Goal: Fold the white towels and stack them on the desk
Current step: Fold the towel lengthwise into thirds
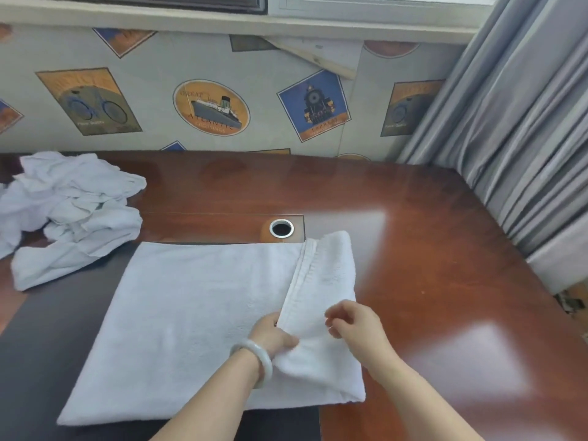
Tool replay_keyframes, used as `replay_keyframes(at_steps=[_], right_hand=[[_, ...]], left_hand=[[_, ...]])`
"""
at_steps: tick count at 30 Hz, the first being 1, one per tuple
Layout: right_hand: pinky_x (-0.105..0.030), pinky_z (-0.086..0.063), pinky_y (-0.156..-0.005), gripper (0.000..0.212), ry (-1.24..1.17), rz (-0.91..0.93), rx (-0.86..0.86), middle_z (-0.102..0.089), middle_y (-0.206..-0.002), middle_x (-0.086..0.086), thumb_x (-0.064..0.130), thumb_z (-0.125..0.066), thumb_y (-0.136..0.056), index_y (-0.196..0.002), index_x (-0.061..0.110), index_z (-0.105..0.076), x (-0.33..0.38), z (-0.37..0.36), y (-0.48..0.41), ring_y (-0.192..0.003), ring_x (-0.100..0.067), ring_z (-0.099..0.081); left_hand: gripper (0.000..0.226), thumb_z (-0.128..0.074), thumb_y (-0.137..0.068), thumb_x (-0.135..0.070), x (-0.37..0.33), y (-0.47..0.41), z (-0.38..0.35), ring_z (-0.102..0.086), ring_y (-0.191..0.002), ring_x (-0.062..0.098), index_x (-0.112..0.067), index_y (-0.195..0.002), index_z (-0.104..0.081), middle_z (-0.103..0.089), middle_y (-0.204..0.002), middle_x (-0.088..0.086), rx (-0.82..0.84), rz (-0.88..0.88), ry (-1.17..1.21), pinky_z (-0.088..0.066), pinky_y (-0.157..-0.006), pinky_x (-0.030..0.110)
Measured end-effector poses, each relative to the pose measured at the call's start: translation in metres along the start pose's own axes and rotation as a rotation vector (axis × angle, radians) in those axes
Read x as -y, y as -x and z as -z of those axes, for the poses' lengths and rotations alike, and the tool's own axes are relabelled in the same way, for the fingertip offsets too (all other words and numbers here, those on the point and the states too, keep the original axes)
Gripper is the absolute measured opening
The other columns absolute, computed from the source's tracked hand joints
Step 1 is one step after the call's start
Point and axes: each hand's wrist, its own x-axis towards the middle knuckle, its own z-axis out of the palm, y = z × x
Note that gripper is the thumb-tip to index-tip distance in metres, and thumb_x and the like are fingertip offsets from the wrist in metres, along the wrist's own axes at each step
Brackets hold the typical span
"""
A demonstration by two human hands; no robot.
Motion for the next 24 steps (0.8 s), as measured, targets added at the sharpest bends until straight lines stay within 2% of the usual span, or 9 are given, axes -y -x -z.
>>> replay_keyframes(at_steps=[5,8,10,13,15,17,20,22,24], right_hand=[[-0.03,-0.046,-0.08,0.023,0.29,0.016,-0.071,-0.061,-0.11,0.0,0.016,-0.051,-0.095,-0.116,0.016,-0.057,0.023,-0.029,-0.078,-0.1,-0.02,-0.058],[-0.037,-0.044,-0.088,0.031,0.509,0.005,-0.098,-0.053,-0.126,-0.01,0.021,-0.05,-0.098,-0.126,0.008,-0.048,0.041,-0.046,-0.123,-0.116,-0.03,-0.053],[-0.038,-0.042,-0.093,0.038,0.626,-0.085,-0.109,-0.049,-0.133,-0.017,0.022,-0.052,-0.098,-0.129,0.003,-0.044,0.039,-0.053,-0.142,-0.122,-0.034,-0.049],[-0.037,-0.044,-0.092,0.033,0.644,-0.147,-0.142,-0.05,-0.129,-0.022,0.009,-0.047,-0.094,-0.126,-0.001,-0.045,0.03,-0.052,-0.151,-0.113,-0.035,-0.052],[-0.031,-0.042,-0.065,0.023,0.551,-0.155,-0.173,-0.058,-0.109,-0.017,0.006,-0.045,-0.093,-0.114,0.0,-0.053,0.034,-0.047,-0.149,-0.085,-0.027,-0.055],[-0.029,-0.028,-0.051,0.009,0.43,-0.075,-0.264,-0.054,-0.087,-0.009,0.007,-0.044,-0.093,-0.095,0.004,-0.052,0.039,-0.044,-0.144,-0.064,-0.017,-0.045],[-0.032,-0.028,-0.052,0.006,0.395,0.032,-0.213,-0.049,-0.079,-0.007,0.005,-0.044,-0.089,-0.083,0.007,-0.046,0.035,-0.056,-0.138,-0.067,-0.024,-0.045],[-0.034,-0.034,-0.06,0.008,0.464,0.023,-0.137,-0.05,-0.091,-0.011,0.012,-0.049,-0.092,-0.091,0.005,-0.047,0.029,-0.068,-0.141,-0.079,-0.029,-0.049],[-0.035,-0.039,-0.068,0.035,0.559,-0.02,-0.12,-0.048,-0.103,-0.012,0.032,-0.059,-0.093,-0.107,0.003,-0.044,0.034,-0.075,-0.147,-0.092,-0.033,-0.053]], left_hand=[[0.053,-0.071,-0.07,-0.01,0.019,0.006,0.005,-0.071,-0.095,0.018,-0.019,-0.121,-0.061,-0.073,-0.106,-0.003,-0.018,-0.019,0.033,-0.057,-0.088,0.039],[0.059,-0.061,-0.08,-0.009,0.012,0.013,-0.006,-0.065,-0.088,0.01,-0.036,-0.13,-0.043,-0.066,-0.106,-0.009,-0.071,-0.09,-0.054,-0.053,-0.075,0.021],[0.069,-0.052,-0.084,-0.005,0.01,0.015,-0.013,-0.063,-0.088,0.011,-0.045,-0.136,-0.032,-0.06,-0.113,-0.008,-0.086,-0.131,-0.132,-0.05,-0.068,0.019],[0.078,-0.046,-0.084,-0.001,0.011,0.014,-0.015,-0.06,-0.092,0.017,-0.053,-0.139,-0.026,-0.055,-0.118,-0.002,-0.082,-0.144,-0.203,-0.049,-0.071,0.023],[0.078,-0.046,-0.085,0.0,0.015,0.013,-0.012,-0.058,-0.097,0.017,-0.052,-0.14,-0.029,-0.053,-0.124,-0.003,-0.068,-0.17,-0.218,-0.048,-0.075,0.021],[0.074,-0.047,-0.085,-0.001,0.017,0.014,-0.007,-0.055,-0.102,0.014,-0.049,-0.14,-0.033,-0.049,-0.13,-0.007,-0.051,-0.199,-0.219,-0.044,-0.076,0.014],[0.068,-0.045,-0.084,-0.003,0.018,0.013,-0.002,-0.054,-0.099,0.014,-0.046,-0.137,-0.037,-0.05,-0.122,-0.008,-0.046,-0.182,-0.249,-0.043,-0.074,0.015],[0.06,-0.043,-0.083,-0.004,0.016,0.014,-0.002,-0.053,-0.093,0.018,-0.042,-0.129,-0.04,-0.05,-0.112,-0.005,-0.034,-0.161,-0.297,-0.043,-0.071,0.019],[0.05,-0.042,-0.082,-0.003,0.012,0.015,-0.002,-0.053,-0.093,0.021,-0.035,-0.12,-0.044,-0.05,-0.111,-0.001,-0.02,-0.151,-0.348,-0.045,-0.073,0.025]])
